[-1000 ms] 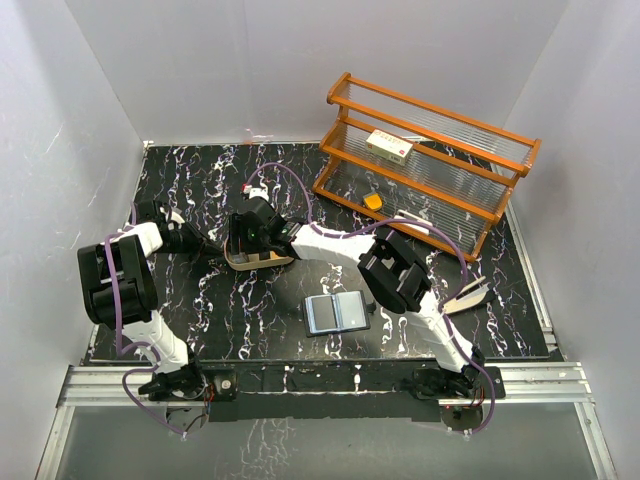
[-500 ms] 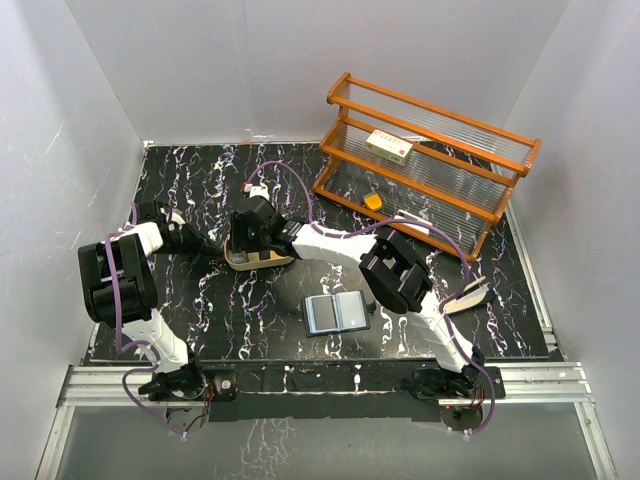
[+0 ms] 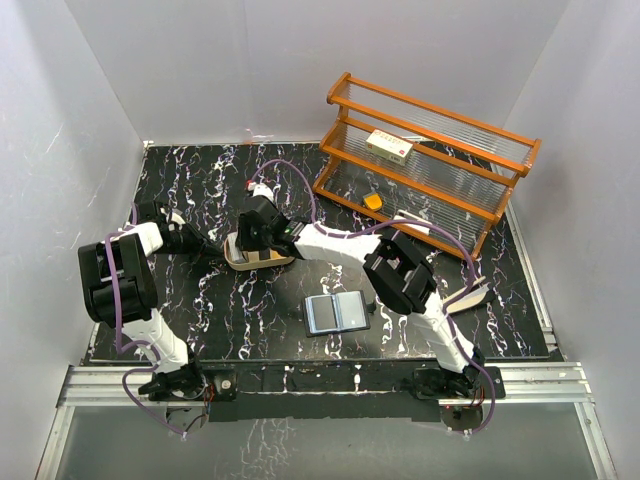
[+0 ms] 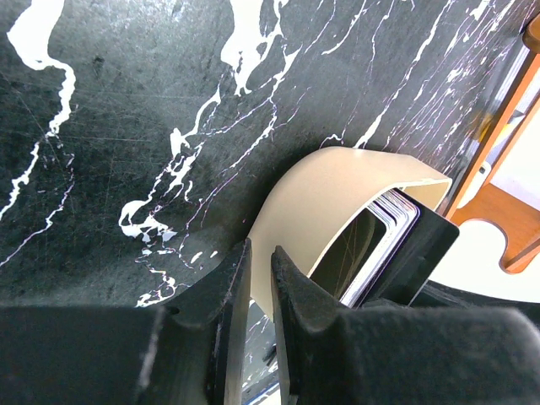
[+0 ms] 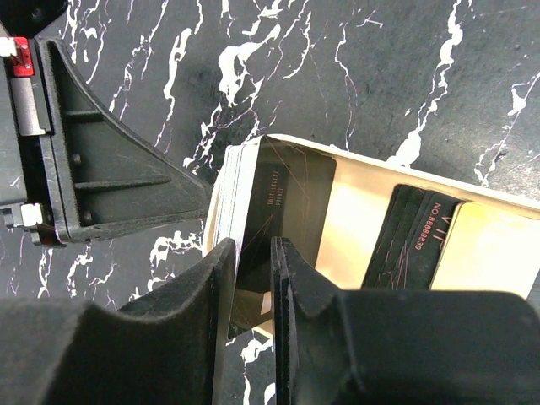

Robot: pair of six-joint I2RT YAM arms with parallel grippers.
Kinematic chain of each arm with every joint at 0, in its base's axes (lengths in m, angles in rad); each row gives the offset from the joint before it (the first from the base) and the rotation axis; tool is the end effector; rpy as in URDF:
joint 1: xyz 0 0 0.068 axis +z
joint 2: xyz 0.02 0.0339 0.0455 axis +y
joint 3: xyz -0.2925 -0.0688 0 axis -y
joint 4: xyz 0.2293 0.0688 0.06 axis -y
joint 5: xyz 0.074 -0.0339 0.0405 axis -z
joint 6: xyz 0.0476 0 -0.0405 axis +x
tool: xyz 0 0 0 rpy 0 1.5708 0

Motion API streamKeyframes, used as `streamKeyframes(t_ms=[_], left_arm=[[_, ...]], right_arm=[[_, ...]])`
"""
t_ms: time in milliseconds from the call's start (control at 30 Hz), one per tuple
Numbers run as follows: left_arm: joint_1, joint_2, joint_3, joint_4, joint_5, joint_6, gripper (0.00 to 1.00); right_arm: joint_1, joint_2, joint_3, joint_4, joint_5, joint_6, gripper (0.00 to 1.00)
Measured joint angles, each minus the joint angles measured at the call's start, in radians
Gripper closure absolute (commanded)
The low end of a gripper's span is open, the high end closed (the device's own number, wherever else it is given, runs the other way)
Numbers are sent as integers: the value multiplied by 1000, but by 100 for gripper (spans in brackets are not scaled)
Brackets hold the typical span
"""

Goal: Put the credit cards into the card holder
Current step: Pick up the credit card from the storage box.

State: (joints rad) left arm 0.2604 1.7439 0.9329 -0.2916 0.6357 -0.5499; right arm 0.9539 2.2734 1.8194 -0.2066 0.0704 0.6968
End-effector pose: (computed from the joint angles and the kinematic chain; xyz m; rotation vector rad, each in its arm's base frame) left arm 0.3189 0.0557 0.1765 -0.8436 2.4883 -0.9429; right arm 0.3136 0.4363 0.2155 -0.2620 2.3437 0.7915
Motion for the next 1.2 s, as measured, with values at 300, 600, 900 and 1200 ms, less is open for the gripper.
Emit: streamKeyframes(t_ms=[300,600,900,1200], left_arm=[[0,1,0,-1,-5,-1,84],[0,-71,0,-36,-97,-11,59],[0,-290,2,-40,-87,-20,52],[-40,-455,-41,146,210,-139,49]], right_arm=[[0,-27,-34,-1,35,0,91],[0,-92,-84,-38,118,-32,100],[1,-317,-219,-66,144,-67,100],[-38,-592,-480,25,50,-14,100]])
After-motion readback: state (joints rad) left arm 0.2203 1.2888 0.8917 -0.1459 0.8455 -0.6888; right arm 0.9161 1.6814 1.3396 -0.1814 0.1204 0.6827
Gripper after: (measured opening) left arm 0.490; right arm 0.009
